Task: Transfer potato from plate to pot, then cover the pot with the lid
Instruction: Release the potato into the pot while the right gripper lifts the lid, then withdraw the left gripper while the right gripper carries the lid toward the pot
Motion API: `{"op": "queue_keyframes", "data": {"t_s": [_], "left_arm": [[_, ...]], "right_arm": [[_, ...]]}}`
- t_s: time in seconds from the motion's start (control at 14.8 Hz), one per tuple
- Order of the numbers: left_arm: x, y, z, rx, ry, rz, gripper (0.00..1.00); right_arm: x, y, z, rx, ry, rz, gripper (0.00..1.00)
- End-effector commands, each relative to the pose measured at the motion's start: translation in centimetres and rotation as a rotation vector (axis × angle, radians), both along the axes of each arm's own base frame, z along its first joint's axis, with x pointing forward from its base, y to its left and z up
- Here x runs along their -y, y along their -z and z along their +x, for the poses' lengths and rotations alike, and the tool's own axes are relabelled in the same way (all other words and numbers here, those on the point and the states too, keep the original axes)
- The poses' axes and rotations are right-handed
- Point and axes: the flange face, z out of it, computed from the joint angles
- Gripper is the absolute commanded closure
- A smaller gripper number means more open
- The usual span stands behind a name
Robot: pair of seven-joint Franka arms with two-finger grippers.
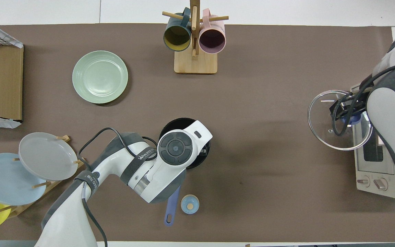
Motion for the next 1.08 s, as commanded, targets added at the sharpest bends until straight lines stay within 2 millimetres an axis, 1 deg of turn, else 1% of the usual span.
{"op": "queue_keyframes", "data": {"t_s": [0.0, 0.07, 0.14, 0.2, 0.27, 0.34, 0.41, 0.47, 0.54, 0.61, 0.75, 0.81, 0.88, 0.95, 1.02], "left_arm": [[-1.3, -5.0, 1.6, 0.025, 0.002, 0.025, 0.00], [-2.2, -7.3, 3.1, 0.013, -0.011, 0.036, 0.00], [-2.7, -10.0, 4.1, 0.005, -0.018, 0.038, 0.00], [-3.8, -12.9, 5.4, -0.010, -0.045, 0.029, 0.00], [-4.9, -16.0, 6.5, -0.017, -0.054, 0.003, 0.00], [-7.2, -19.4, 7.9, -0.009, -0.071, -0.014, 0.00], [-10.7, -22.2, 9.4, -0.002, -0.089, -0.025, 0.00], [-14.2, -24.4, 10.5, 0.001, -0.093, -0.036, 0.00], [-17.6, -26.4, 11.1, 0.017, -0.080, -0.039, 0.00], [-20.9, -27.9, 11.3, 0.031, -0.056, -0.036, 0.00], [-27.0, -28.7, 12.1, 0.017, -0.027, -0.020, 0.00], [-29.2, -29.2, 12.1, 0.014, -0.005, -0.015, 0.00], [-31.5, -29.4, 12.1, 0.010, 0.003, -0.011, 0.00], [-33.1, -29.7, 11.9, 0.008, 0.014, -0.006, 0.00], [-34.0, -30.0, 11.5, 0.002, 0.017, -0.004, 0.00]], "right_arm": [[-1.6, -0.6, 0.0, 0.020, 0.018, 0.009, 1.00], [-1.8, -0.5, 0.1, 0.023, 0.023, 0.010, 1.00], [-2.3, -0.5, 0.2, 0.035, 0.032, 0.009, 1.00], [-3.6, -0.6, 0.1, 0.041, 0.014, 0.011, 1.00], [-4.2, -0.6, 0.1, 0.048, 0.015, 0.010, 1.00], [-5.9, -0.7, 0.1, 0.065, 0.014, 0.009, 1.00], [-6.9, -0.8, 0.0, 0.068, 0.004, 0.009, 1.00], [-7.7, -0.8, -0.1, 0.070, -0.001, 0.008, 1.00], [-9.3, -0.9, -0.3, 0.078, 0.003, 0.007, 1.00], [-10.9, -0.9, -0.4, 0.093, 0.024, 0.011, 1.00], [-15.5, -0.7, -1.2, 0.105, 0.053, 0.022, 1.00], [-17.7, -0.5, -1.5, 0.124, 0.050, 0.028, 1.00], [-20.5, -0.3, -2.0, 0.142, 0.034, 0.035, 1.00], [-23.0, -0.2, -2.8, 0.149, 0.021, 0.038, 1.00], [-25.1, -0.1, -3.9, 0.145, 0.012, 0.037, 1.00]]}}
